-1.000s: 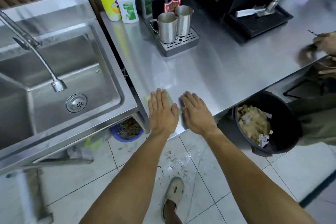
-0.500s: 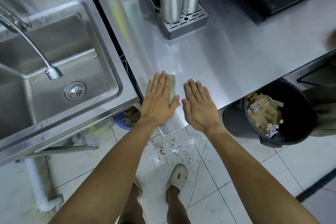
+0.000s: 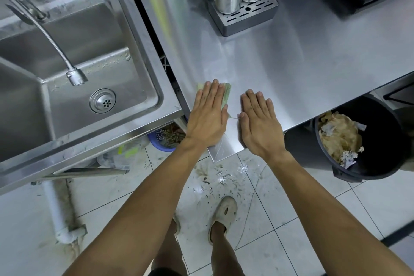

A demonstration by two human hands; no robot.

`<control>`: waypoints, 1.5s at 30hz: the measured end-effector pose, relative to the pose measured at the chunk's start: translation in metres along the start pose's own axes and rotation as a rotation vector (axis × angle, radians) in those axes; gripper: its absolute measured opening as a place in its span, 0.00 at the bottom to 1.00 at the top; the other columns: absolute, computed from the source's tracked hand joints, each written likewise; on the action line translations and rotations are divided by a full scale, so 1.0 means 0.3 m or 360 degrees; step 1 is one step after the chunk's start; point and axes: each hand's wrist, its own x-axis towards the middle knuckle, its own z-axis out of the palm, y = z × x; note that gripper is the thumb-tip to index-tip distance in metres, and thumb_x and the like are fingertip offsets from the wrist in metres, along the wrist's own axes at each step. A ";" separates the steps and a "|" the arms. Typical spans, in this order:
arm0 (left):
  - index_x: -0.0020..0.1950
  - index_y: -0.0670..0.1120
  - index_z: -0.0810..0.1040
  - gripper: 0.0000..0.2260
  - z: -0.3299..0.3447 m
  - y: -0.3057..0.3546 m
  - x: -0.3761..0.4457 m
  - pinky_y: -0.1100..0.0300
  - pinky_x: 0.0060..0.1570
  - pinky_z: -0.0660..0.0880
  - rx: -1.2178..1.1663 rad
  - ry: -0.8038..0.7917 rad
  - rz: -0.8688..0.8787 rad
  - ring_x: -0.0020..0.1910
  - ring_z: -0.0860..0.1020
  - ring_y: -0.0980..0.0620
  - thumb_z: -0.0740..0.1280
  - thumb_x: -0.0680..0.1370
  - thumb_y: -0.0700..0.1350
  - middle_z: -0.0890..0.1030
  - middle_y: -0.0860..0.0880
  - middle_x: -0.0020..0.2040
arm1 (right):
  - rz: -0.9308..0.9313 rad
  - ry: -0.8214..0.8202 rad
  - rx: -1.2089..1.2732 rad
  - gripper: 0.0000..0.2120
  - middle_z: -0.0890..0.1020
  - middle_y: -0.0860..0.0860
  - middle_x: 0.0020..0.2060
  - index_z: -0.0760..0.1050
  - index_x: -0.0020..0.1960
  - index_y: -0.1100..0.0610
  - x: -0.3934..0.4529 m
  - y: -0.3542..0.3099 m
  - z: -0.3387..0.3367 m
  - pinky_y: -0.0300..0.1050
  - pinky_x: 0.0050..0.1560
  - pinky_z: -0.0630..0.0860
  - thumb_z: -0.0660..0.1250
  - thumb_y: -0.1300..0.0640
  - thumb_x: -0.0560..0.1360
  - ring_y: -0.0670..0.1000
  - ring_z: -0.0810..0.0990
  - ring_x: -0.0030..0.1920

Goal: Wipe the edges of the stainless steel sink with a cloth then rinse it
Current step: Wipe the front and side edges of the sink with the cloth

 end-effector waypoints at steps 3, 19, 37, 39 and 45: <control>0.82 0.39 0.61 0.30 -0.077 0.000 -0.027 0.48 0.83 0.48 -0.0173 0.0148 -0.0093 0.84 0.53 0.42 0.45 0.83 0.51 0.61 0.41 0.83 | 0.0079 -0.0005 0.0187 0.32 0.54 0.53 0.83 0.54 0.83 0.58 0.005 -0.034 -0.018 0.51 0.83 0.42 0.38 0.46 0.83 0.52 0.46 0.84; 0.82 0.41 0.63 0.27 -0.085 -0.345 -0.251 0.47 0.82 0.53 0.0251 0.0416 -0.0537 0.82 0.60 0.43 0.50 0.85 0.51 0.64 0.43 0.82 | -0.0615 -0.0181 0.0354 0.27 0.56 0.52 0.83 0.56 0.83 0.58 0.163 -0.508 0.195 0.50 0.84 0.46 0.44 0.50 0.86 0.49 0.47 0.84; 0.82 0.41 0.62 0.29 -0.186 -0.597 -0.390 0.47 0.81 0.57 0.0381 0.0354 -0.0563 0.82 0.61 0.44 0.49 0.86 0.55 0.64 0.42 0.82 | -0.1384 -0.0590 -0.0451 0.29 0.51 0.50 0.84 0.49 0.85 0.53 0.351 -0.495 0.185 0.51 0.83 0.46 0.43 0.43 0.87 0.50 0.46 0.84; 0.82 0.41 0.63 0.28 -0.200 -0.636 -0.433 0.48 0.81 0.58 0.0438 0.0364 -0.0511 0.81 0.62 0.44 0.49 0.86 0.56 0.66 0.43 0.81 | -0.1441 -0.0592 -0.0480 0.29 0.52 0.50 0.84 0.51 0.84 0.54 0.371 -0.501 0.185 0.53 0.83 0.48 0.43 0.43 0.87 0.51 0.48 0.84; 0.77 0.40 0.72 0.26 -0.159 -0.622 -0.367 0.46 0.76 0.64 0.0486 0.0648 -0.0697 0.76 0.71 0.40 0.53 0.85 0.52 0.74 0.41 0.75 | -0.1355 -0.0564 -0.0454 0.28 0.52 0.48 0.84 0.50 0.84 0.53 0.364 -0.533 0.203 0.51 0.84 0.46 0.43 0.43 0.87 0.49 0.47 0.84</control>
